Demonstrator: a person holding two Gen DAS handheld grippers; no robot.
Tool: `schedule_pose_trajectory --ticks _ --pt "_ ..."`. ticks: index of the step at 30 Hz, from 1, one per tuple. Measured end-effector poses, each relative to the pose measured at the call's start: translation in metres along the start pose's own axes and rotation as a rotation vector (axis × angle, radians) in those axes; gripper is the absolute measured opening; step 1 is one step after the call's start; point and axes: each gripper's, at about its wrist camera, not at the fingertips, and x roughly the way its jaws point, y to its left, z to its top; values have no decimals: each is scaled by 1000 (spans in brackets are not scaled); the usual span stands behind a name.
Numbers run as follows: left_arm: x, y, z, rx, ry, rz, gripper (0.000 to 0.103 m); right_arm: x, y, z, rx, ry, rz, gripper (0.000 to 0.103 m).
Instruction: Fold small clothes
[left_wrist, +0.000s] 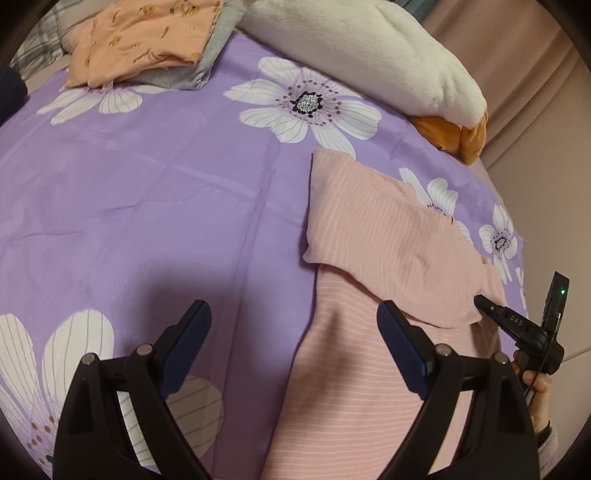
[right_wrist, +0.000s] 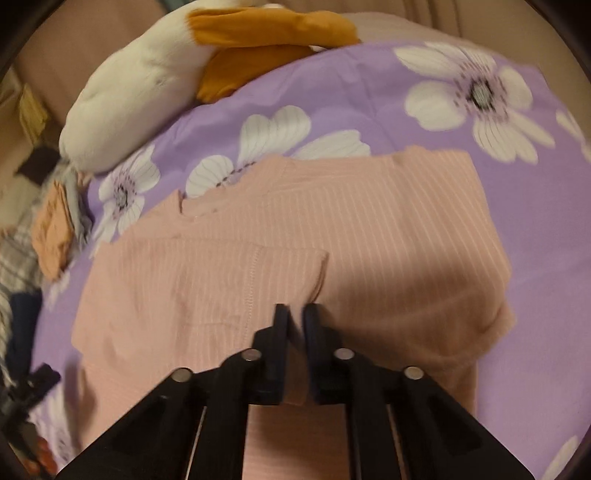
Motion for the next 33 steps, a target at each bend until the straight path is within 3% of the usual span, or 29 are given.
schedule_pose_trajectory --ticks 3,14,18,27,29,33 --pt "0 3 -1 -4 -2 -1 92 -16 14 5 -63 -38 -7 7" --pt "0 14 1 -49 -5 15 92 -137 96 73 -180 -328 275 6" --pt "1 12 0 -41 -2 11 92 -155 77 80 -138 -379 246 6" --pt "14 5 -5 -20 32 28 92 -64 -21 39 45 -166 93 6" --pt "17 3 -5 -15 38 31 92 -34 -36 30 69 -100 26 6" --pt "20 -5 -3 15 44 33 92 -6 -52 15 95 -25 -18 6"
